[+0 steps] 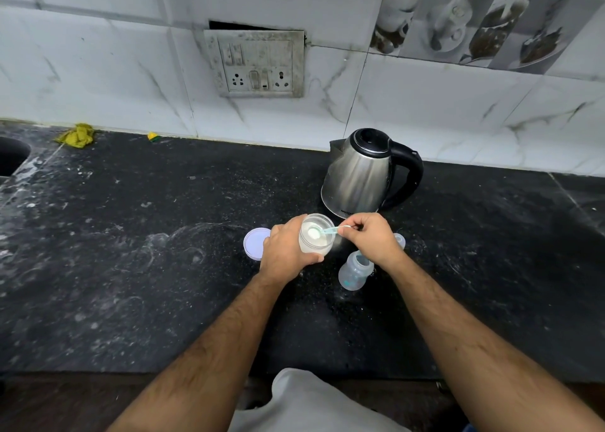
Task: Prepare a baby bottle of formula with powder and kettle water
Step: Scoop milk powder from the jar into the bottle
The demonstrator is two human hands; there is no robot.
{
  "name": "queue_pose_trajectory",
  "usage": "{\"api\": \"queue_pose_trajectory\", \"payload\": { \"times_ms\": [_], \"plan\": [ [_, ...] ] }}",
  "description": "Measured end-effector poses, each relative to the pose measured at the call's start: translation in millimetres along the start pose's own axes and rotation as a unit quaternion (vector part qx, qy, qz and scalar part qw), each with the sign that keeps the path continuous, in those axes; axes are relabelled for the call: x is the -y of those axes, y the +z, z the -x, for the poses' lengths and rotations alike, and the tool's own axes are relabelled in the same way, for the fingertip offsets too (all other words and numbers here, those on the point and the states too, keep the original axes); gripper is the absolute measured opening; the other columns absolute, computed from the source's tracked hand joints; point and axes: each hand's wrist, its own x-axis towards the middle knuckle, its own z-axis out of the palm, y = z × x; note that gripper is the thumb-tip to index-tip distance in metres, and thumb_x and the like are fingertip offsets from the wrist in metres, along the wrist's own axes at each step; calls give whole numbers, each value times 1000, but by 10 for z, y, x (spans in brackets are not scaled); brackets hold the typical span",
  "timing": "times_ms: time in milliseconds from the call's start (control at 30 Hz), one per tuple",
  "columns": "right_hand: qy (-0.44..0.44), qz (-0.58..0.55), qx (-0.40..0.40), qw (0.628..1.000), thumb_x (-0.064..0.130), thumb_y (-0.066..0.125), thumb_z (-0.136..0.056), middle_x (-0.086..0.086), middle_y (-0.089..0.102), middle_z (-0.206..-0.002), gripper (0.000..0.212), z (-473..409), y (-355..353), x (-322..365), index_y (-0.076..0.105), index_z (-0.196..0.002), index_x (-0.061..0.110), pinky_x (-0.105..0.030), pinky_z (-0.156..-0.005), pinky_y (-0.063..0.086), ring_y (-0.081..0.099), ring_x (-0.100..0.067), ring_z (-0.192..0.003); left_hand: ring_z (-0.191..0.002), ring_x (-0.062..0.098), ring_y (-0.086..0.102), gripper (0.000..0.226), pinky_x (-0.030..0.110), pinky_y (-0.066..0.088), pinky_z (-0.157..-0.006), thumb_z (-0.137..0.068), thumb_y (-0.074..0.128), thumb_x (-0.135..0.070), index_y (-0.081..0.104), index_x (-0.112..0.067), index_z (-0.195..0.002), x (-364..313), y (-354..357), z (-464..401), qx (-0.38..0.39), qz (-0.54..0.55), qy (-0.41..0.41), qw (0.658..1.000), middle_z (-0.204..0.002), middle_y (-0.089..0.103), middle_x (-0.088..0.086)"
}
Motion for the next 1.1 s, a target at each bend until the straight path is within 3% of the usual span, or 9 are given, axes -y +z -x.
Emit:
{"api": "queue_pose_trajectory", "payload": {
  "times_ms": [133,267,367,600,733,833,967,1033,1100],
  "plan": [
    [23,-51,-5,998,10,73,-84,13,55,-53,16,21,-22,26,72,-70,18,-19,-58,40,46,0,-50,-113,20,50,78,47,45,-93,-58,84,-37,48,-45,-126,12,17,-3,-5,6,2,1000,-117,62,-20],
    [42,-116,-18,992,6,71,-85,-7,60,-65,10,87,-89,79,72,-75,6,-19,-56,41,49,-9,-58,-114,19,51,80,47,45,-94,-56,84,-39,47,-46,-126,49,33,-8,-12,20,-6,1000,-117,63,-20],
    [61,-156,-32,985,4,69,-86,-1,53,-57,14,159,-158,79,70,-73,7,-13,-45,34,41,1,-42,-114,20,54,80,48,47,-94,-54,83,-41,45,-46,-125,97,48,-28,-19,39,-12,999,-117,64,-17],
    [76,-219,-66,970,3,64,-91,11,54,-48,10,507,-415,-93,70,-83,0,-10,-42,33,42,0,-40,-118,21,54,84,49,47,-98,-53,84,-45,43,-48,-126,173,89,-57,-23,86,-39,995,-119,64,-16],
    [83,-208,-100,970,6,67,-91,4,54,-54,14,705,-518,-294,71,-78,9,-15,-40,32,39,-5,-42,-136,22,44,122,48,39,-111,-49,86,-46,24,-26,-152,233,170,-71,-31,108,-56,992,-145,50,-4],
    [86,-198,-118,969,6,68,-90,3,53,-54,13,810,-530,-383,70,-77,9,-16,-41,34,39,-5,-42,-137,20,43,131,45,39,-112,-46,87,-52,18,-22,-154,265,227,22,-68,116,-79,988,-150,44,0],
    [75,-191,-126,971,6,69,-89,-8,51,-63,8,887,-527,-429,72,-83,2,-17,-44,38,40,-4,-45,-107,10,56,85,34,49,-94,-60,89,-44,50,-22,-132,146,271,428,-191,99,-32,976,-125,59,-5],
    [69,-186,-127,972,6,69,-89,-8,52,-64,7,903,-516,-456,73,-85,3,-17,-45,38,41,-4,-46,-81,3,56,53,32,52,-79,-64,89,-39,61,-27,-107,68,327,588,-170,119,8,978,-94,62,-11],
    [63,-177,-129,974,8,70,-88,-2,53,-61,9,908,-494,-490,74,-81,11,-18,-48,39,42,-5,-47,-72,5,56,41,32,54,-74,-68,87,-35,65,-30,-102,-6,410,633,-93,131,27,987,-83,62,-12]
  ]
}}
